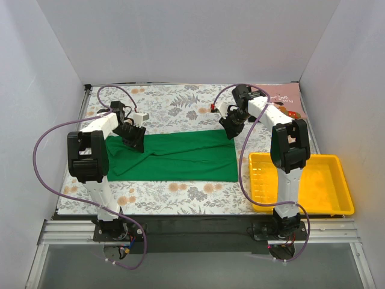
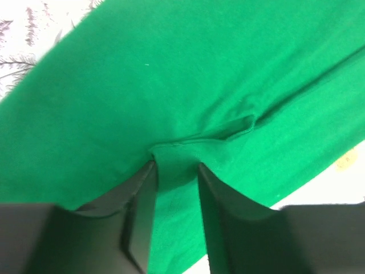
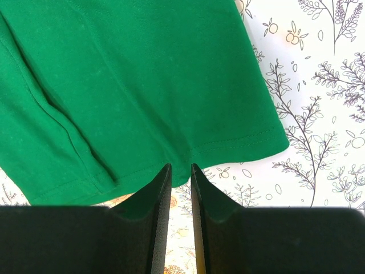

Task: Fold and stack the t-shirts
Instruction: Fold the tshirt

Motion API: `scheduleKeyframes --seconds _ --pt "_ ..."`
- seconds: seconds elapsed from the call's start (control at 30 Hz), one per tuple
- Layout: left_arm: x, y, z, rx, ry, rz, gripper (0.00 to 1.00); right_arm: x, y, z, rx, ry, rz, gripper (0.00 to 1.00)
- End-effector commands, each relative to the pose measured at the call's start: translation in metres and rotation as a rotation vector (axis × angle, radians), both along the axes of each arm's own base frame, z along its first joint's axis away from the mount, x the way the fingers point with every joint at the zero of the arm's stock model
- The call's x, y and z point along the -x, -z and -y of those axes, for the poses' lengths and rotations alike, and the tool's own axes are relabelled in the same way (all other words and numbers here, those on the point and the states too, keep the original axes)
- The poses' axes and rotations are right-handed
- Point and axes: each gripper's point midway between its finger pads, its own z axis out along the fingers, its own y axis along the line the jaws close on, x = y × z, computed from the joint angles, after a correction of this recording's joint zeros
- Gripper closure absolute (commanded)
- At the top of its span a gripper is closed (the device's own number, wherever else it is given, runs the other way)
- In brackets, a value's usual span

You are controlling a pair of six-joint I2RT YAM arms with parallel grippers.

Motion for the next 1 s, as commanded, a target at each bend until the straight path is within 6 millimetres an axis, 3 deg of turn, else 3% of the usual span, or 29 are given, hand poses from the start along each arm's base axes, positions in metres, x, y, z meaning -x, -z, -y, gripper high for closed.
scheduleKeyframes --seconds 0.0,0.23,0.47,0.57,0.6,0.73,0.87,0.97 --pt "-0.001 -0.023 0.011 0.054 0.062 0.059 0.69 0.001 -0.007 -0.001 -0.009 0.004 -0.003 0.75" --pt "0.015 -0.048 0.018 0.088 0.114 0.108 0.78 0.002 -0.007 -0.001 -0.009 0.001 -0.007 0.75" --pt "0.033 -0.037 0.017 0.086 0.133 0.064 0.84 0.002 -0.005 -0.001 -0.007 0.001 -0.013 0.76" --pt "0.029 -0.033 0.017 0.087 0.119 0.065 0.84 0.003 -0.004 -0.002 -0.004 0.001 -0.017 0.76" --pt "0.028 -0.031 0.027 0.088 0.145 0.070 0.84 0.003 -0.004 -0.002 -0.005 -0.001 -0.017 0.76" --pt "0.020 -0.025 0.035 0.092 0.138 0.071 0.83 0.002 -0.004 -0.002 0.000 0.000 -0.016 0.76" --pt "0.009 -0.014 0.033 0.061 0.102 0.083 0.79 -0.001 -0.003 -0.002 0.002 0.001 -0.012 0.76" --pt "-0.001 -0.014 0.029 0.033 0.069 0.105 0.69 -0.004 -0.005 -0.003 0.003 0.002 -0.002 0.76"
